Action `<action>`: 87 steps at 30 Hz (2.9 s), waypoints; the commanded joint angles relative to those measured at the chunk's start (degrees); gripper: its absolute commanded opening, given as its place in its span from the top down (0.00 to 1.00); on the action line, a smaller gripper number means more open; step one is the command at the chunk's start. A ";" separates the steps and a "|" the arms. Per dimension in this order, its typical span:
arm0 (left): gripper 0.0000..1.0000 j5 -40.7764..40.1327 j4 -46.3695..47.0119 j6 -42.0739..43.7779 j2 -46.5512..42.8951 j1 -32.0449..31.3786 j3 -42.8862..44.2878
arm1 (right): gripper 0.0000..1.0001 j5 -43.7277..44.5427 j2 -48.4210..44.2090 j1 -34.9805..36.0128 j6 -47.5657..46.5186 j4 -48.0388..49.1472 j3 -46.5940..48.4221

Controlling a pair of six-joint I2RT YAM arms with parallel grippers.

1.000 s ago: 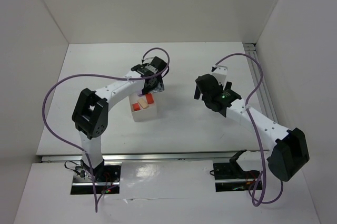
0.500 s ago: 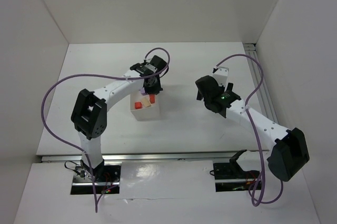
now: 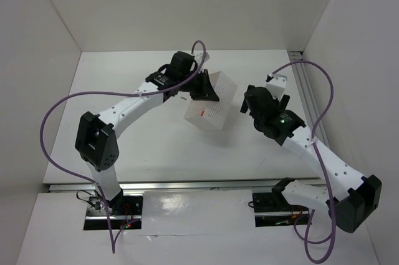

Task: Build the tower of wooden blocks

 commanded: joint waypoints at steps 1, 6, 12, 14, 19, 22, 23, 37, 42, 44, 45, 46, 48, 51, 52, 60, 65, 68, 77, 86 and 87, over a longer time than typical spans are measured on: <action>1.00 17.64 20.02 -6.63 1.13 1.80 -2.19 | 0.05 2.74 -3.21 0.54 0.78 -3.39 2.52; 1.00 29.01 43.31 -18.42 6.76 3.21 -7.55 | 0.03 3.27 -4.54 0.54 0.78 -5.85 2.52; 1.00 33.33 61.64 -31.16 10.73 4.97 -11.15 | 0.02 5.29 -5.59 0.02 2.36 -7.79 2.52; 1.00 34.99 66.53 -36.16 13.00 5.58 -11.78 | 0.00 5.29 -5.59 0.02 2.36 -7.79 1.99; 1.00 36.85 81.11 -46.73 18.81 6.11 -13.00 | 0.00 4.68 -5.59 0.02 1.84 -6.48 1.99; 1.00 36.85 90.25 -52.88 22.23 6.73 -14.15 | 0.00 4.68 -5.59 -0.51 1.84 -6.47 1.99; 1.00 36.85 93.93 -55.16 23.29 7.25 -14.15 | 0.00 4.68 -5.59 -0.51 1.84 -6.47 1.99; 1.00 32.64 123.23 -73.80 31.11 7.87 -17.93 | 0.00 3.62 -3.83 -0.51 2.36 -6.47 1.99; 1.00 30.34 129.39 -79.44 36.56 7.34 -12.93 | 0.00 3.10 -3.31 -0.51 2.36 -7.00 1.99; 1.00 29.82 129.39 -79.44 36.57 6.82 -12.22 | 0.00 3.10 -3.31 -0.51 2.36 -7.00 1.99; 1.00 29.82 129.39 -79.44 36.57 6.82 -11.43 | 0.00 3.10 -3.31 -0.51 2.36 -7.00 1.99; 1.00 29.30 129.39 -79.96 36.57 6.82 -10.73 | 0.00 3.10 -3.31 -0.51 2.36 -7.00 1.99; 1.00 28.77 129.39 -80.57 37.09 6.29 -9.15 | 0.00 3.10 -3.31 -0.51 2.36 -7.00 1.99; 1.00 27.54 129.39 -81.81 37.09 5.67 -7.21 | 0.00 3.10 -3.31 -1.04 2.36 -7.00 1.99; 1.00 27.01 129.39 -81.81 36.57 5.67 -8.08 | 0.00 3.10 -3.31 -1.04 2.36 -7.00 1.99; 1.00 24.28 129.39 -83.83 39.55 4.62 -2.56 | 0.00 2.57 -3.31 -1.04 2.98 -7.00 1.37; 1.00 23.23 129.39 -84.02 40.89 2.52 -3.25 | 0.00 3.18 -3.83 -1.04 2.98 -7.69 1.37; 1.00 23.23 129.39 -84.62 40.87 2.51 0.60 | 0.00 3.18 -4.36 -1.04 2.98 -8.22 1.37; 1.00 21.91 129.39 -85.85 42.90 1.46 4.75 | 0.00 3.18 -4.36 -1.04 2.98 -7.61 1.37; 1.00 21.91 128.87 -87.60 46.93 -0.91 11.23 | 0.00 3.18 -4.36 -1.04 2.98 -8.14 2.60; 1.00 21.30 128.86 -88.22 47.90 -0.92 12.29 | 0.00 3.71 -4.36 -1.04 2.98 -8.66 2.60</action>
